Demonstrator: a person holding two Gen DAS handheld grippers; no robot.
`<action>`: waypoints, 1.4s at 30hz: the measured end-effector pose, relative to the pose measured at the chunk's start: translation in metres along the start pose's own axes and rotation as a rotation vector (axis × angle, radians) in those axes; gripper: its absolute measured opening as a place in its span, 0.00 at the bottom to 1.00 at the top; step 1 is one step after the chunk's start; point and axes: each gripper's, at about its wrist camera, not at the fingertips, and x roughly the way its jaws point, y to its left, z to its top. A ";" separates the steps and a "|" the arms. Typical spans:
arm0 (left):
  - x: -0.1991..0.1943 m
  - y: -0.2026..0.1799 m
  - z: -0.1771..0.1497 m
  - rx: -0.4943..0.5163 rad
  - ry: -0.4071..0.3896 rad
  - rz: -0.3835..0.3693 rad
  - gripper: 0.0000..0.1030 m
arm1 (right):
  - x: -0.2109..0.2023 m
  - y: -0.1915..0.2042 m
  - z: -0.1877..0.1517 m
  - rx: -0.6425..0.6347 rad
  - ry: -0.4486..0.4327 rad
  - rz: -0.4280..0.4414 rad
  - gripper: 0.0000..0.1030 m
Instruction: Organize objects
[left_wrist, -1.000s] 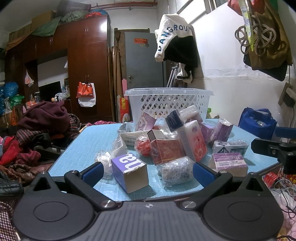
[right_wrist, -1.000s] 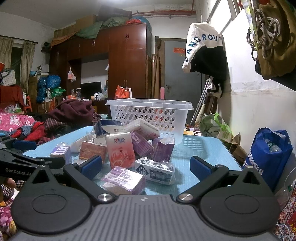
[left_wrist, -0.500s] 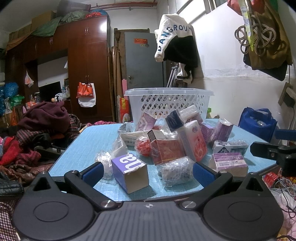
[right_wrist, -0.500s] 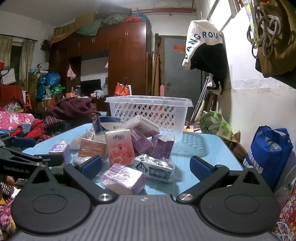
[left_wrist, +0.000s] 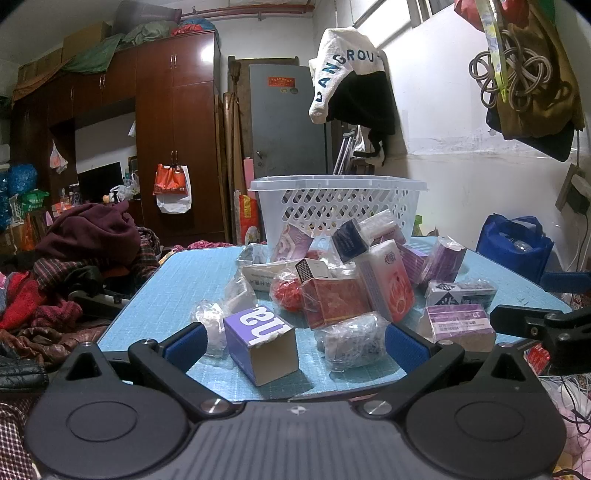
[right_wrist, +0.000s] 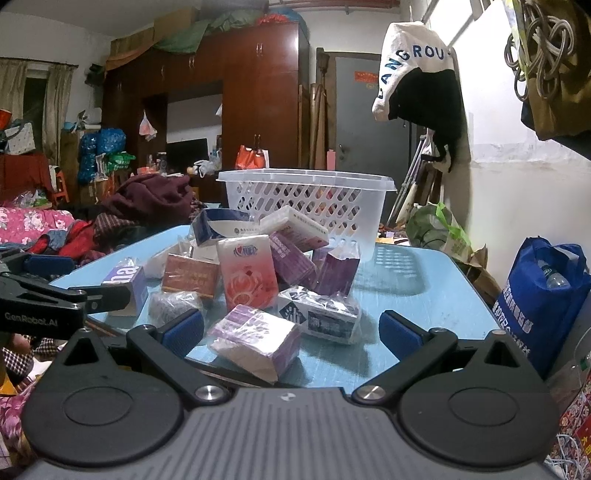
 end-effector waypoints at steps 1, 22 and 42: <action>0.000 0.000 0.000 0.000 0.000 0.001 1.00 | 0.000 0.000 0.000 0.001 0.001 0.001 1.00; 0.013 0.025 0.002 -0.034 -0.021 -0.033 1.00 | 0.003 -0.001 -0.001 0.004 0.006 0.001 1.00; 0.042 0.042 -0.020 -0.035 -0.018 -0.095 0.89 | 0.026 0.004 -0.024 0.022 0.001 0.096 0.88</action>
